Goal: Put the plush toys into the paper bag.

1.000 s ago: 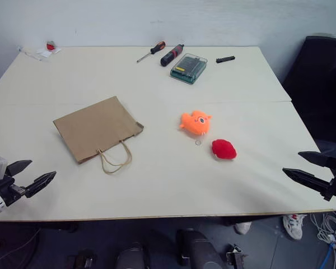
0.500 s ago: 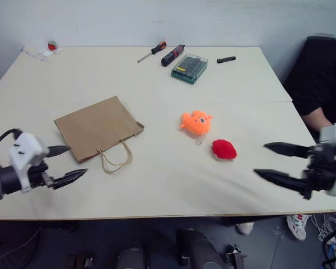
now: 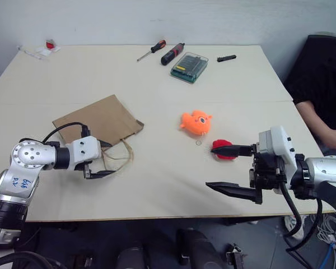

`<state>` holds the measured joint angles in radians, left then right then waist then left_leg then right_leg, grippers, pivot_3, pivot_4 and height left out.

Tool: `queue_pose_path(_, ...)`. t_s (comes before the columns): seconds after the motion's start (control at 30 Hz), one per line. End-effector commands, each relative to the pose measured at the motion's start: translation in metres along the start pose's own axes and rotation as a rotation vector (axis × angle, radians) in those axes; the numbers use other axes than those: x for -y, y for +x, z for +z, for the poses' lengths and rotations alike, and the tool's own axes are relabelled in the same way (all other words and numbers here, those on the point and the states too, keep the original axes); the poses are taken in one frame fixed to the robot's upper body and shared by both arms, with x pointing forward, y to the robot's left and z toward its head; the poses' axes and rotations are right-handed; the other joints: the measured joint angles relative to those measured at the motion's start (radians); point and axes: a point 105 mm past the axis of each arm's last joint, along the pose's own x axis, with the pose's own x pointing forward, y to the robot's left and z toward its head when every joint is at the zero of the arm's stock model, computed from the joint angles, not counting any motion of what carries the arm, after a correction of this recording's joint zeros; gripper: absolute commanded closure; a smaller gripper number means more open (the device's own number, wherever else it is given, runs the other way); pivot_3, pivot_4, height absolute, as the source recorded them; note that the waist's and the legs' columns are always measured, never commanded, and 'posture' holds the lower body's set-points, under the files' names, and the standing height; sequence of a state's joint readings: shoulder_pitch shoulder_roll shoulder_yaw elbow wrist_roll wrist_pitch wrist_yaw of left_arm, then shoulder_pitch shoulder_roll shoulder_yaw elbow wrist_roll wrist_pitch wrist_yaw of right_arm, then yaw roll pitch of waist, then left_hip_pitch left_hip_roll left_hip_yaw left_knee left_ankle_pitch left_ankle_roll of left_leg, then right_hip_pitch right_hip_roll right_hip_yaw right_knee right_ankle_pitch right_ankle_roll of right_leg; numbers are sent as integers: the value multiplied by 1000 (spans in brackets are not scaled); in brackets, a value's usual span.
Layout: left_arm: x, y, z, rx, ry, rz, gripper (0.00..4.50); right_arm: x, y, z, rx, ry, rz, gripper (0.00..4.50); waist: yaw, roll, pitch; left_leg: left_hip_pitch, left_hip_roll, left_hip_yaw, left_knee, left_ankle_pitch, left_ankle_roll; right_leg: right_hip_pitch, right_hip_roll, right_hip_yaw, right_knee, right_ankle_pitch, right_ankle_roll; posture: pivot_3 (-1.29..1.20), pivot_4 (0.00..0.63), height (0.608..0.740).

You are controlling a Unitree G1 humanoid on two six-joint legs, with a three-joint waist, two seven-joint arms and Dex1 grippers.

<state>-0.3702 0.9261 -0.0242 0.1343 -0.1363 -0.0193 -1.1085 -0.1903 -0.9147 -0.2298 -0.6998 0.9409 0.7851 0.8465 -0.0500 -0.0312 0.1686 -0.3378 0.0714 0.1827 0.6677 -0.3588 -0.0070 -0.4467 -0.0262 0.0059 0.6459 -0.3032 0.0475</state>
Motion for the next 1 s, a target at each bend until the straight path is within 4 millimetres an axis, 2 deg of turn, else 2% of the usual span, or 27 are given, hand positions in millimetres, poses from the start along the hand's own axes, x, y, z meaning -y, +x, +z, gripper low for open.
queue_pose_path(0.03, -4, -1, 5, 13, 47, -7, 16, -1, 0, 3, 14, -25, -15, 0, 1, 0, 0, 0, 0, 0, 1, 0, 0, 0, 0, 0, 1, 0, 0, 0, 150, 740)
queue_pose_path(0.33, -20, 2, 7, 50, 4, 31, 16, -2, -2, -1, 13, -8, -42, 0, 10, 0, 0, 1, 0, -1, 5, 0, 1, 1, -1, 0, 5, 0, 0, 0, 150, 740)
queue_pose_path(0.43, -23, 2, 10, 68, -6, 26, 624, -3, -1, -1, 20, -5, -43, 0, 11, 0, 0, 1, 0, -1, 6, 0, 1, 1, 0, 0, 6, 0, 0, 0, 150, 740)
queue_pose_path(0.67, -20, 11, 4, 44, 8, 0, 2800, 2, 1, 0, 40, -4, -66, 0, 20, 0, 0, 0, 0, -1, 8, 0, 1, 1, -1, 0, 7, 0, 0, 0, 150, 740)
queue_pose_path(0.73, -22, 15, 9, 72, -2, 2, 3480, 3, 1, 0, 42, -3, -70, 0, 22, 0, 0, 0, 0, -1, 10, 0, 1, 1, -1, 0, 7, 0, 0, 0, 150, 740)
queue_pose_path(0.83, -30, 17, 28, 197, -106, 14, 4472, 6, 1, -1, 51, 7, -89, 0, 24, 0, 0, -1, 0, -2, 12, -1, 2, 1, -1, 0, 8, 0, 0, 0, 150, 740)
queue_pose_path(0.97, -55, 8, 65, 447, -359, 56, 4490, 20, 7, -3, 81, 27, -147, 0, 22, -2, 0, -5, 0, -4, 15, -1, 2, 1, -1, -2, 9, 1, 1, 0, 150, 740)
queue_pose_path(1.0, -57, 3, 72, 492, -406, 51, 4498, 24, 12, -4, 86, 30, -155, 176, 21, -2, 0, -5, 0, -5, 16, -1, 2, 1, -1, -2, 9, 1, 1, 0, 150, 740)
